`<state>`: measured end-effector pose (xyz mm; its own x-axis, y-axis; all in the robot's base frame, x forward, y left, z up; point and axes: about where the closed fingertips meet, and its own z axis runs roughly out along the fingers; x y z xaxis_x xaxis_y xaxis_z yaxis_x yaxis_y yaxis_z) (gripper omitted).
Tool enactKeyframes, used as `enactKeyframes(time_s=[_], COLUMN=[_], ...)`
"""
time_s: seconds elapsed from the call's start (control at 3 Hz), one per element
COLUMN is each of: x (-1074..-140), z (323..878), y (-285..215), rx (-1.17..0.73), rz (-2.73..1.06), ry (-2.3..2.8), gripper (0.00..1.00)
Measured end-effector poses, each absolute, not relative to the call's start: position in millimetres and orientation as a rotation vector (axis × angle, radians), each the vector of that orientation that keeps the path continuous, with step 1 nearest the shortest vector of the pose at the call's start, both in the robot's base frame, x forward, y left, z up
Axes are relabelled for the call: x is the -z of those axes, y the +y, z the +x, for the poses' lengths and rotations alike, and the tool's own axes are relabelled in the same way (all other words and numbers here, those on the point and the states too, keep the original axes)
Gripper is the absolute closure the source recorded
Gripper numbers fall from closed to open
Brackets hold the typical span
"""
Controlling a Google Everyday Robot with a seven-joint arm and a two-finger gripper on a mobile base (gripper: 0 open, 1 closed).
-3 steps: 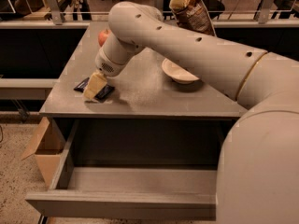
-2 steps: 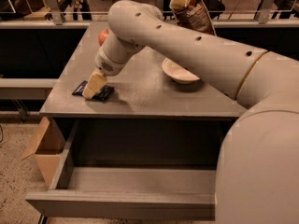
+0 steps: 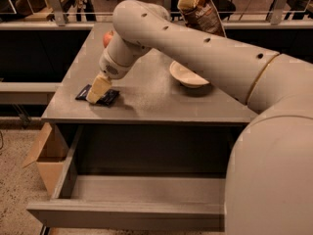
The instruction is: Place rxbar blueberry into top drawer
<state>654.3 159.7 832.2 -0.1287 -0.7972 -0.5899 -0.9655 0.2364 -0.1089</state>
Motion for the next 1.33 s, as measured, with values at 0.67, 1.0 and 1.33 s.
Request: enactKeyframes(time_s=[0.67, 1.0, 1.33], x=[-867.5, -933.0, -930.7], z=[637.0, 606.6, 602.0], y=[138.8, 95.7, 96.4], rx=[-0.365, -0.303, -0.313], rz=[-1.570, -1.514, -1.530], ry=[1.923, 1.827, 1.831], gripper=[1.00, 1.00, 1.00])
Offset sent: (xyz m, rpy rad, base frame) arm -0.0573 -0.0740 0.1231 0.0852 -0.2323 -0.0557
